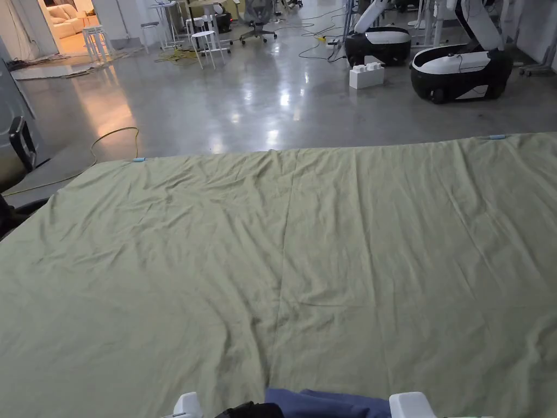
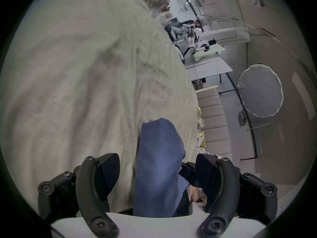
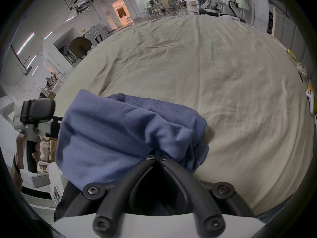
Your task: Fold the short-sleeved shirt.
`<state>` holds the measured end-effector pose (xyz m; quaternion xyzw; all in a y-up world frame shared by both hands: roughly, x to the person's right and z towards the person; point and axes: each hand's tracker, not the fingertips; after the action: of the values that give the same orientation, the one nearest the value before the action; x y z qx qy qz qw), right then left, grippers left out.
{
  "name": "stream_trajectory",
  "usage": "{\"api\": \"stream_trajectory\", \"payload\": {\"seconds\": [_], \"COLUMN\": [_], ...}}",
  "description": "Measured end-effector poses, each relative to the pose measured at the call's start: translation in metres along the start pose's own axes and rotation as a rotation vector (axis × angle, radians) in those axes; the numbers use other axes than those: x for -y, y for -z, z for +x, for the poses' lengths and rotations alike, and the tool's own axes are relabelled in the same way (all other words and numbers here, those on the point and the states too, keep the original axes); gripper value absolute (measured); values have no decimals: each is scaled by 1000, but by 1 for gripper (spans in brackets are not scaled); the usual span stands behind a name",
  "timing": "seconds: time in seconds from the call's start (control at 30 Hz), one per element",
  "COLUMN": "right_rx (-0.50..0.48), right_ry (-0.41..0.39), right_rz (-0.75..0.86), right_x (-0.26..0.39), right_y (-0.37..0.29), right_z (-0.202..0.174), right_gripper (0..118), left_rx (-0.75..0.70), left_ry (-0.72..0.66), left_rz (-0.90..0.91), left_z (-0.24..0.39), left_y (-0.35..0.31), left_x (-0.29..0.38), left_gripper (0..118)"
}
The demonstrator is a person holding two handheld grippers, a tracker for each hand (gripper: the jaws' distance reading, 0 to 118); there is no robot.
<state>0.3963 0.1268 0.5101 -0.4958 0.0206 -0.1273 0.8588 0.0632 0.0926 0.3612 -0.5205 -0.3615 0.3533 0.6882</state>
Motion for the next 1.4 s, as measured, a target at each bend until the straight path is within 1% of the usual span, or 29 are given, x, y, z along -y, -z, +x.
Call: {"api": "stream_trajectory", "payload": {"seconds": [0.1, 0.13, 0.17, 0.2, 0.23, 0.27, 0.33, 0.4, 0.43, 0.47, 0.5, 0.53, 0.63, 0.7, 0.8, 0.83, 0.9, 0.93, 1.0, 1.03, 1.07, 1.1, 1.13, 1.17, 1.23, 1.3, 1.33, 1.37, 1.4], "right_rx": [-5, -8, -9, -10, -11, -11, -17, -25, -38, -68, -110, -150, -189, -213, -262, -264, -269, -268, -260, -257, -254, -247, -233, -219, -201, -181, -145, -99, -70], "right_ry": [23, 29, 32, 36, 38, 38, 31, 16, 30, 53, 69, 79, 91, 113, 177, 190, 214, 220, 220, 215, 208, 192, 169, 146, 103, 95, 88, 94, 106], "right_rz": [15, 18, 20, 20, 20, 21, 33, 38, 60, 99, 133, 159, 212, 218, 221, 218, 208, 206, 208, 209, 205, 200, 207, 217, 257, 289, 323, 373, 422], "right_x": [3, 3, 3, 3, 3, 3, 4, 1, 0, 0, 0, 0, 5, 10, 24, 27, 30, 31, 30, 29, 27, 25, 26, 26, 28, 32, 32, 33, 35], "right_y": [1, 1, 1, 0, 0, 0, -2, -9, -16, -22, -30, -38, -59, -65, -68, -68, -66, -65, -64, -64, -64, -66, -70, -76, -91, -105, -114, -125, -137], "right_z": [2, 3, 3, 3, 3, 3, 2, 0, -2, -3, -4, -5, -8, -7, -2, 0, 4, 5, 7, 7, 8, 7, 8, 7, 8, 10, 11, 11, 11], "right_gripper": [1, 1, 1, 1, 1, 1, 1, 1, 1, 1, 1, 1, 1, 1, 1, 1, 1, 1, 1, 1, 1, 1, 1, 1, 1, 1, 1, 1, 1], "left_rx": [8, 27, 29, 8, -91, -113, -91, -85, -76, -58, -25, -28, -102, -185, -359, -436, -617, -660, -728, -777, -874, -962, -1047, -1162, -1268, -1272, -1197, -1075, -987], "left_ry": [40, 23, 32, 56, 119, 151, 131, 133, 114, 101, 121, 138, 168, 170, 71, 78, 78, 26, -14, -15, 69, 99, 147, 260, 457, 586, 598, 620, 655], "left_rz": [-61, -77, -68, -81, -71, -75, -65, -58, -52, -40, -10, 27, 119, 182, 248, 224, 165, 137, 115, 119, 185, 205, 236, 312, 412, 504, 532, 568, 611], "left_z": [3, 6, 9, 14, 19, 19, 19, 20, 21, 23, 26, 28, 19, 7, -15, -21, -32, -42, -55, -64, -63, -60, -51, -37, -5, 35, 58, 81, 105], "left_y": [18, 22, 26, 31, 32, 33, 29, 22, 15, 8, -9, -29, -101, -152, -221, -232, -238, -237, -230, -222, -218, -214, -215, -217, -227, -248, -256, -263, -270], "left_x": [4, 9, 10, 12, 14, 15, 13, 9, 6, 4, -1, -11, -55, -89, -136, -149, -163, -170, -176, -179, -181, -179, -176, -170, -158, -145, -134, -123, -107], "left_gripper": [91, 82, 66, 55, 46, 40, 34, 33, 32, 31, 31, 31, 31, 31, 31, 31, 31, 31, 33, 44, 57, 69, 75, 75, 75, 75, 75, 75, 75]}}
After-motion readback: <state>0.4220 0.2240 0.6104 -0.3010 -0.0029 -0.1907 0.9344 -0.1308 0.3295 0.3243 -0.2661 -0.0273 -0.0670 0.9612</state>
